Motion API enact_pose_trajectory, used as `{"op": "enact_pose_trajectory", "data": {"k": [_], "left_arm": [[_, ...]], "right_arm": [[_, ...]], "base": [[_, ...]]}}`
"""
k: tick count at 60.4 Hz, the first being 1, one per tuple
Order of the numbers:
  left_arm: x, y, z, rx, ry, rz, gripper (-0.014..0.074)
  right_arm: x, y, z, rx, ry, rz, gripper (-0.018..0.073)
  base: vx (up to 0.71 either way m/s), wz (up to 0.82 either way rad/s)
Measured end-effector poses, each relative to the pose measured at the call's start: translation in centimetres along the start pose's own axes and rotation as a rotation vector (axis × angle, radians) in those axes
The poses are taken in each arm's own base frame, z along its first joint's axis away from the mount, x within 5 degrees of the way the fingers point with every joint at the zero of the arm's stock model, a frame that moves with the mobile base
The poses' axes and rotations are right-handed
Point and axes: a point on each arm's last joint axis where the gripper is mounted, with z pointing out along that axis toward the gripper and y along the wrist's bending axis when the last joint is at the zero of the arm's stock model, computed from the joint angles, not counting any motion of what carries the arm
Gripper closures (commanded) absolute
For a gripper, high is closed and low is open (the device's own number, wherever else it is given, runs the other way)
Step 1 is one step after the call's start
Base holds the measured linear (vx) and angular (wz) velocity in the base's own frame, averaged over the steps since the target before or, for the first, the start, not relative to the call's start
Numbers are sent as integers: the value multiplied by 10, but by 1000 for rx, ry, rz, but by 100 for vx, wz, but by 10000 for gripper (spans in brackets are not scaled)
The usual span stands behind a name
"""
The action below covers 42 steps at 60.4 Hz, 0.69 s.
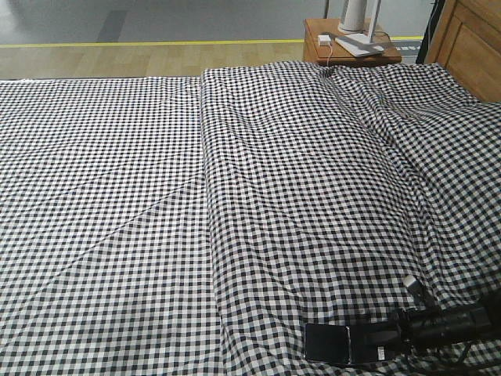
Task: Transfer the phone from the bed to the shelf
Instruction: 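Close the right gripper on the black phone's edge, then lift the phone off the bed with the right gripper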
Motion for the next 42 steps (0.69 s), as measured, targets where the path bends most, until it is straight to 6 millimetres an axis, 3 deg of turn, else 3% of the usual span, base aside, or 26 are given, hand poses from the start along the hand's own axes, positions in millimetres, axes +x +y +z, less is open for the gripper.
{"op": "enact_pose_trajectory", "data": {"k": [15, 42], "left_arm": [[0, 0, 0, 0, 0, 0, 595], [0, 0, 0, 0, 0, 0, 595]], "right_arm": [[-4, 5, -6, 8, 5, -25, 568], [-35, 54, -53, 102, -17, -95, 563]], "base": [[0, 0], [0, 0]]}}
